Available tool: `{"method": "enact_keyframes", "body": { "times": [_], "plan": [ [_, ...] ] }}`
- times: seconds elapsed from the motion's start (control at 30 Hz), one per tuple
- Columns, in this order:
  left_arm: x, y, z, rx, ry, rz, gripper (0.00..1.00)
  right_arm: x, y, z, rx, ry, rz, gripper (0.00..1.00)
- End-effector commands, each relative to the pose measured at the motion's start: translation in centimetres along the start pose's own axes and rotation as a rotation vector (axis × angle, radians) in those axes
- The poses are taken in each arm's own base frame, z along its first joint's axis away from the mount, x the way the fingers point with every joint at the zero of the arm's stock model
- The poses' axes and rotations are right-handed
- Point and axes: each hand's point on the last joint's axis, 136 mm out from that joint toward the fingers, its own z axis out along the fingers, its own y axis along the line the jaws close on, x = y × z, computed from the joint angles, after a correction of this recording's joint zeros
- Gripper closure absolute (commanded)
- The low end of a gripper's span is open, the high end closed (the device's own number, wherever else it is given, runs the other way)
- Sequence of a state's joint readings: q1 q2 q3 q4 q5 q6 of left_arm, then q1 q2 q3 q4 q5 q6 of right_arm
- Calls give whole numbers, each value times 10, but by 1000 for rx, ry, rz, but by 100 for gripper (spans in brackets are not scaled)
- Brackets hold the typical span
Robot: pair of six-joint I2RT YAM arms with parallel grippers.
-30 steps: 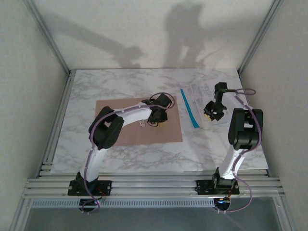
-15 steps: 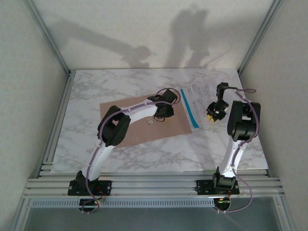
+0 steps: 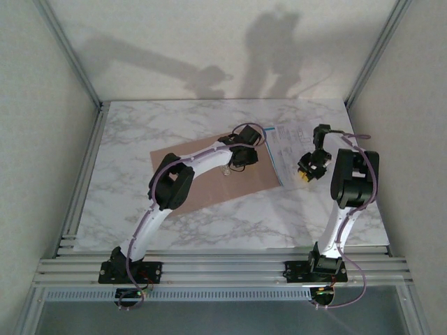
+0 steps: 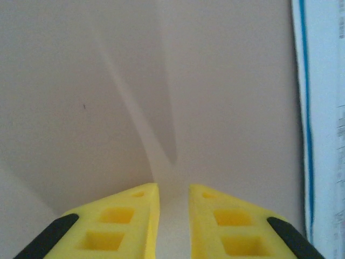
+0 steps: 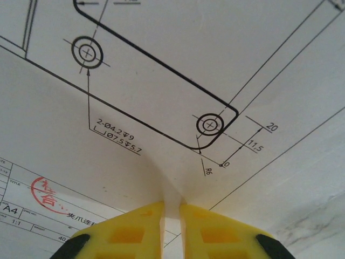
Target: Put the files into the folder
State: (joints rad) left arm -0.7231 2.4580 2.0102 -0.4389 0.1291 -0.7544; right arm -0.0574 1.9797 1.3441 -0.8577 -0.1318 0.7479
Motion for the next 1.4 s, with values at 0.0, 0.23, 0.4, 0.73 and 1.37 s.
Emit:
{"method": "enact_keyframes", "body": {
  "times": [0.0,0.23,0.4,0.73,1.37],
  "plan": [
    [26,0,21,43,85,47,78,12,-4,-4,8,17,2,84],
    [-23,-15,-36,58,-71,33,69,-29,11,-52,-37,-153,-33,81],
    [-45,9,-64,27,-98,-26,66,-78,7,-61,-65,-204,42,81],
    [-34,102,-74,-153,-57,-121,70,-161,11,-63,-109,-247,180,80],
    [-9,151,-59,-186,7,-129,72,-151,18,-13,-16,-70,192,78]
  ]
}}
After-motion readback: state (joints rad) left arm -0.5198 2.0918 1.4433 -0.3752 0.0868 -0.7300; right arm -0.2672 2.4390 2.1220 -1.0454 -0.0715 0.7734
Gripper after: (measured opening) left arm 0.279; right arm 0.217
